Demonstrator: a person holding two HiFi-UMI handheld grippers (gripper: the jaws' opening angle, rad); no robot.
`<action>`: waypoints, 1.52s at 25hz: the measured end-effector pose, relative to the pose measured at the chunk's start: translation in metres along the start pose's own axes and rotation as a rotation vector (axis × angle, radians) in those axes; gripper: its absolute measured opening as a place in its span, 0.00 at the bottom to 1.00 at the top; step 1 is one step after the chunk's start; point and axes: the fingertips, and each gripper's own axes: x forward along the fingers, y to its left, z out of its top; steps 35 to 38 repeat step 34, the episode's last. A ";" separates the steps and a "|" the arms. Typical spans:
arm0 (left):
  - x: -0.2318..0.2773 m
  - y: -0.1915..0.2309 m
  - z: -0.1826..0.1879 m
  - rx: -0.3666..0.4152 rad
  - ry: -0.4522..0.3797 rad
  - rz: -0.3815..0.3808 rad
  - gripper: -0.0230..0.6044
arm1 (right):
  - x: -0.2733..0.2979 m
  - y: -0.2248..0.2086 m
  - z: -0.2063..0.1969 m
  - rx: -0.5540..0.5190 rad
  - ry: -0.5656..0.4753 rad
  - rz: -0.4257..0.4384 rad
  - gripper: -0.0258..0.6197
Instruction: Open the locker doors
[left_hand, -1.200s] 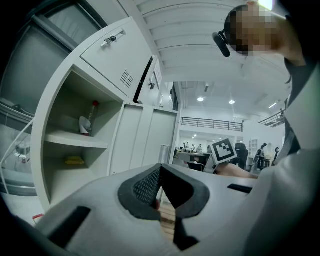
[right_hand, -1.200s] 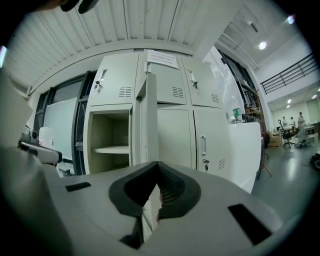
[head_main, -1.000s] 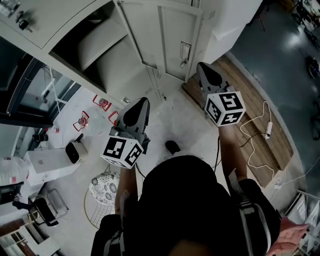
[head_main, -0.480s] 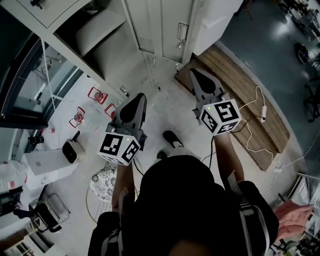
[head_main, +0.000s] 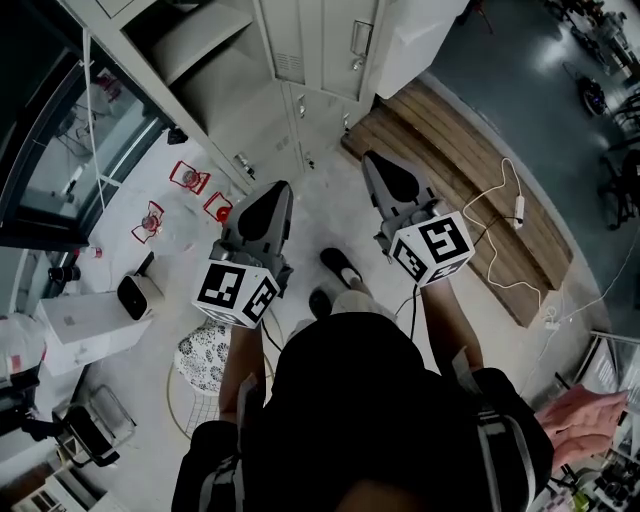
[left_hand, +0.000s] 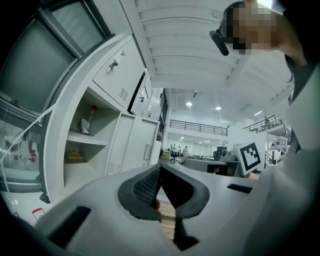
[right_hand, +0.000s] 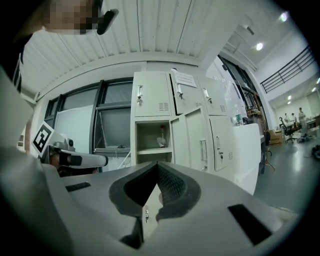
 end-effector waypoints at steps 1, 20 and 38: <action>-0.004 -0.002 0.000 0.001 -0.001 0.000 0.07 | -0.003 0.006 -0.001 0.001 0.001 0.004 0.05; -0.044 -0.024 0.003 0.040 -0.021 -0.012 0.07 | -0.043 0.053 -0.002 0.007 -0.025 0.008 0.05; -0.042 -0.024 0.005 0.051 -0.021 -0.007 0.07 | -0.041 0.050 -0.002 0.013 -0.019 0.011 0.05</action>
